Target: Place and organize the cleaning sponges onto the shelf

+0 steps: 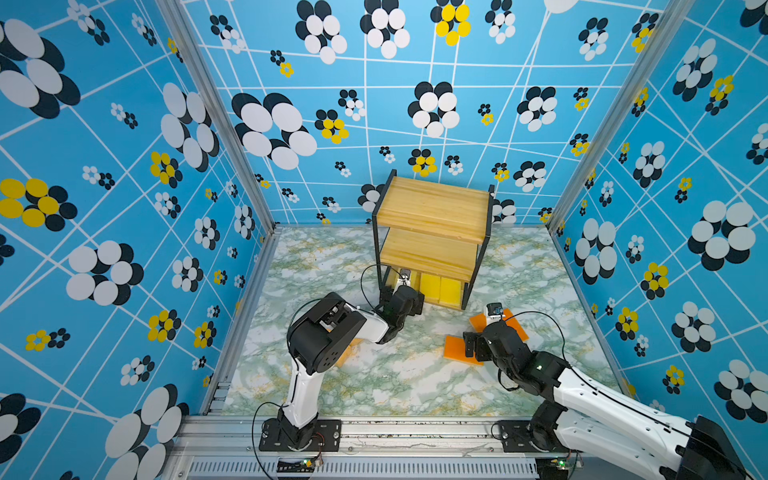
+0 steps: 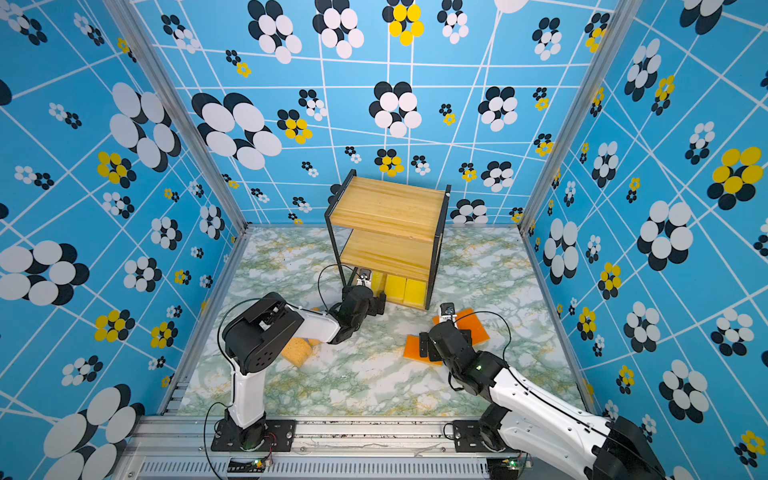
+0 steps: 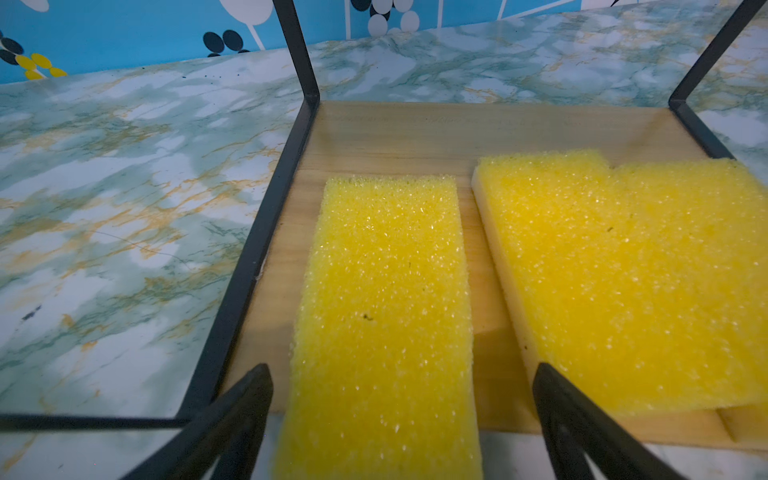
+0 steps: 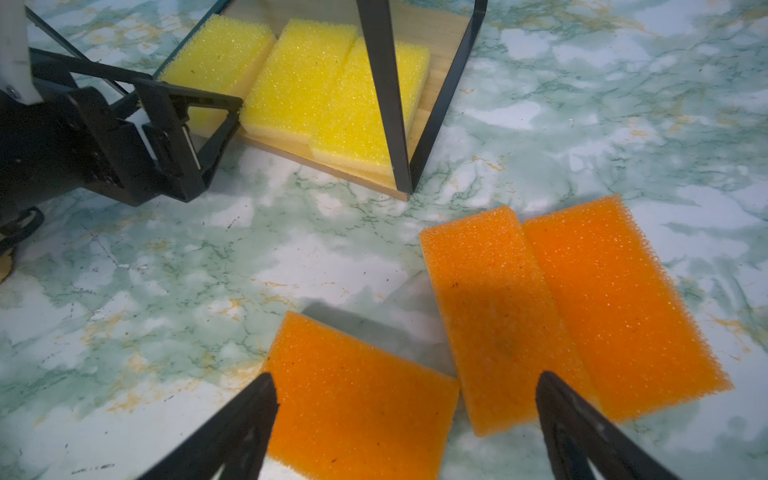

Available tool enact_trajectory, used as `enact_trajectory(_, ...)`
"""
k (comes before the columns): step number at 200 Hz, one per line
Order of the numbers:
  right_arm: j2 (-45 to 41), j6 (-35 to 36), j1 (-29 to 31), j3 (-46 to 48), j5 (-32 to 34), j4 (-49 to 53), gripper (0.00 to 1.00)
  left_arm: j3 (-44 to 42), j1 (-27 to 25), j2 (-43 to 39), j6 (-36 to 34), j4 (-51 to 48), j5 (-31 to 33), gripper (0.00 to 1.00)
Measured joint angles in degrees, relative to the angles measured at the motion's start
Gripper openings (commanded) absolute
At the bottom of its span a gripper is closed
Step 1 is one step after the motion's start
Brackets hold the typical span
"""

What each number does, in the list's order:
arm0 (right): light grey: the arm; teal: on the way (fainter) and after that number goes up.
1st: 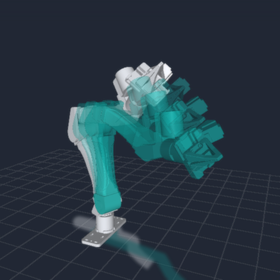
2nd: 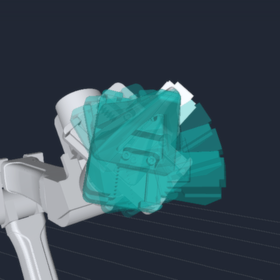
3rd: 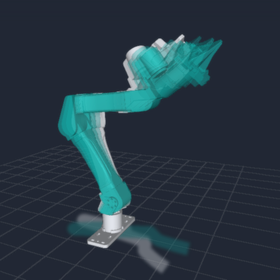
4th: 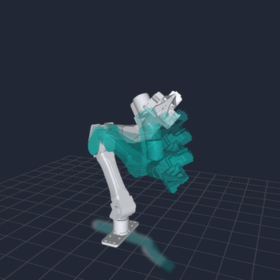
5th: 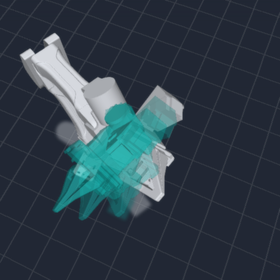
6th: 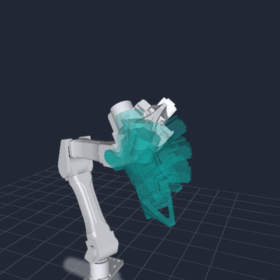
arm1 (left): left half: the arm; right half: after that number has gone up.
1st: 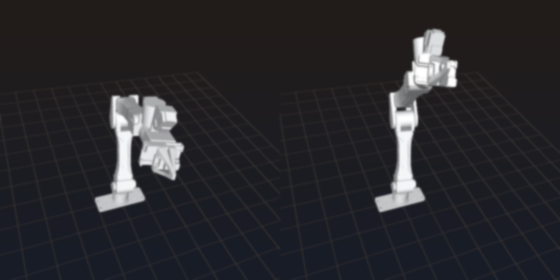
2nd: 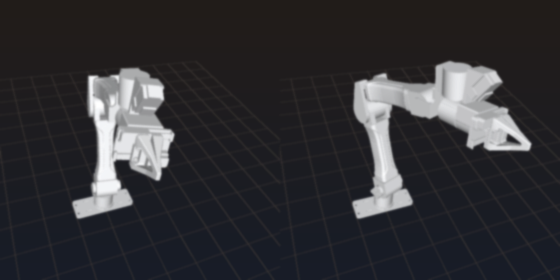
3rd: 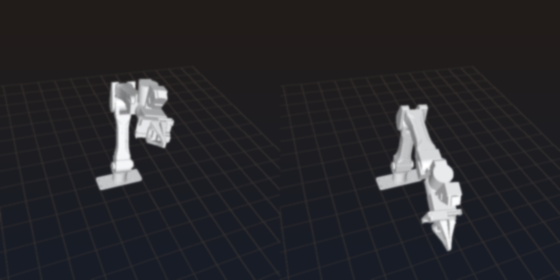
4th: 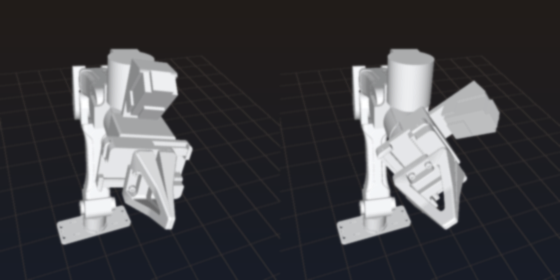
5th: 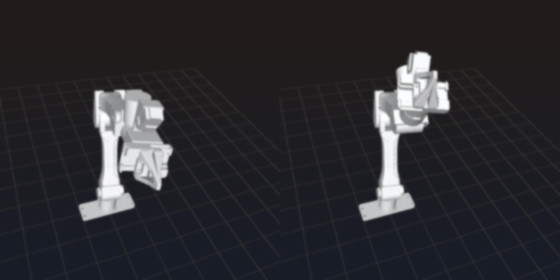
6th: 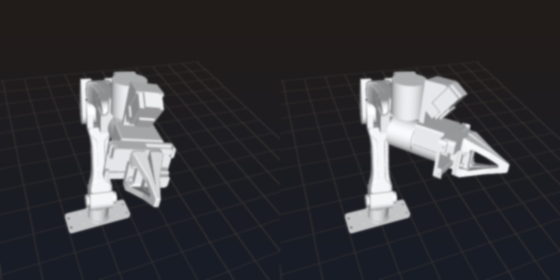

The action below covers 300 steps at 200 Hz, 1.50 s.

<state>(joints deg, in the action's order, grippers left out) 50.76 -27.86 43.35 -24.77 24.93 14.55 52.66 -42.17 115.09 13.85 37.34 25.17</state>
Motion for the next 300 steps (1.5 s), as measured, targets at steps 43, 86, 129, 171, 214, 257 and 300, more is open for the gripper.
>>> enact_trajectory(43,0.0,0.0,0.0,0.0,0.0,0.0,0.99,-0.11,-0.24,0.0,-0.22,0.37,1.42,0.99)
enact_trajectory(86,0.0,0.0,0.0,0.0,0.0,0.02,0.99,-0.76,-0.24,-0.13,-0.42,0.92,2.51,0.99)
enact_trajectory(129,0.0,0.0,0.0,0.0,0.0,0.0,0.99,-2.38,-0.42,-1.44,-0.42,1.97,3.1,0.99)
enact_trajectory(171,0.0,0.02,0.0,0.0,-0.04,0.0,0.99,-3.76,-1.11,-4.35,-1.46,2.12,3.8,0.99)
enact_trajectory(214,0.33,0.68,-0.02,0.0,-1.6,0.02,0.99,-5.51,-2.16,-8.28,-2.4,2.08,4.2,0.99)
enact_trajectory(257,3.43,3.52,-0.07,-0.44,-7.56,-0.7,0.99,-10.14,-3.65,-17.05,-2.4,-1.31,5.99,0.99)
enact_trajectory(300,7.3,6.62,-0.15,-0.46,-18.75,-6.97,0.99,-15.89,-3.98,-29.86,0.5,-8.11,8.79,0.99)
